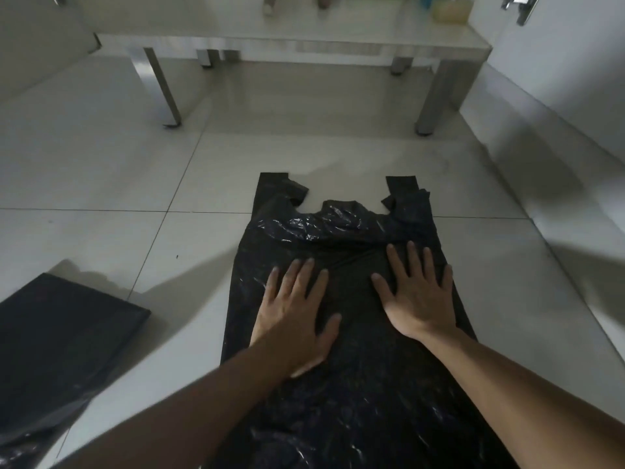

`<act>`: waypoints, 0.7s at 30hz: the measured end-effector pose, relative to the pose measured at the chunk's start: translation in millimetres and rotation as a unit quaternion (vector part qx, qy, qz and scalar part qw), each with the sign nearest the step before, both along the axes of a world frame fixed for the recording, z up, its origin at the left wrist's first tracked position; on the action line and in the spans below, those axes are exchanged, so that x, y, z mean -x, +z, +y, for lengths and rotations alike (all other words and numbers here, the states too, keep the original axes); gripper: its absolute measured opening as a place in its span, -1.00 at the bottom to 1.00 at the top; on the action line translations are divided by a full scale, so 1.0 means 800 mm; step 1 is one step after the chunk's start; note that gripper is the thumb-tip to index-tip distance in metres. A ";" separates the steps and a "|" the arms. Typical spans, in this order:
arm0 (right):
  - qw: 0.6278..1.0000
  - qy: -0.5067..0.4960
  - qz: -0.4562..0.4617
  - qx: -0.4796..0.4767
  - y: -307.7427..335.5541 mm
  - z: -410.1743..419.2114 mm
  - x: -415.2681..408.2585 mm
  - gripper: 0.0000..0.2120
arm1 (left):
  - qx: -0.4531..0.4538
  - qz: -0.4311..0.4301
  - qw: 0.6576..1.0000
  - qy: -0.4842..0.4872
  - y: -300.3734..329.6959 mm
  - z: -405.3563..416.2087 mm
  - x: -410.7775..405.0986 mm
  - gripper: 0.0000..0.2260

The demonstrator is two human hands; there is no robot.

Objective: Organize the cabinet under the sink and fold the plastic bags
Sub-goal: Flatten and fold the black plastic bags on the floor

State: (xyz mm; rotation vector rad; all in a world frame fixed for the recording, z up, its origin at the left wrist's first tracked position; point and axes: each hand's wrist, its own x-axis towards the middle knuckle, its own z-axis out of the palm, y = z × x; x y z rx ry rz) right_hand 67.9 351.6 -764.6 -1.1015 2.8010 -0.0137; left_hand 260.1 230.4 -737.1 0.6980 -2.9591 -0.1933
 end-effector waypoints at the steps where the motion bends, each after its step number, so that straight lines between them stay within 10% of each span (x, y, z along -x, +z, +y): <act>1: 1.000 0.000 0.000 -0.006 0.001 0.001 0.001 -0.31 | 0.017 -0.017 0.999 -0.033 0.003 -0.018 0.012 -0.33; 8: 1.000 0.001 0.007 -0.015 0.000 0.001 0.000 -0.30 | -0.055 -0.086 0.963 0.250 -0.015 -0.145 0.026 -0.23; 21: 1.000 -0.010 0.013 0.003 -0.003 -0.002 -0.001 -0.30 | 0.017 -0.057 0.996 0.071 -0.022 -0.206 0.103 -0.31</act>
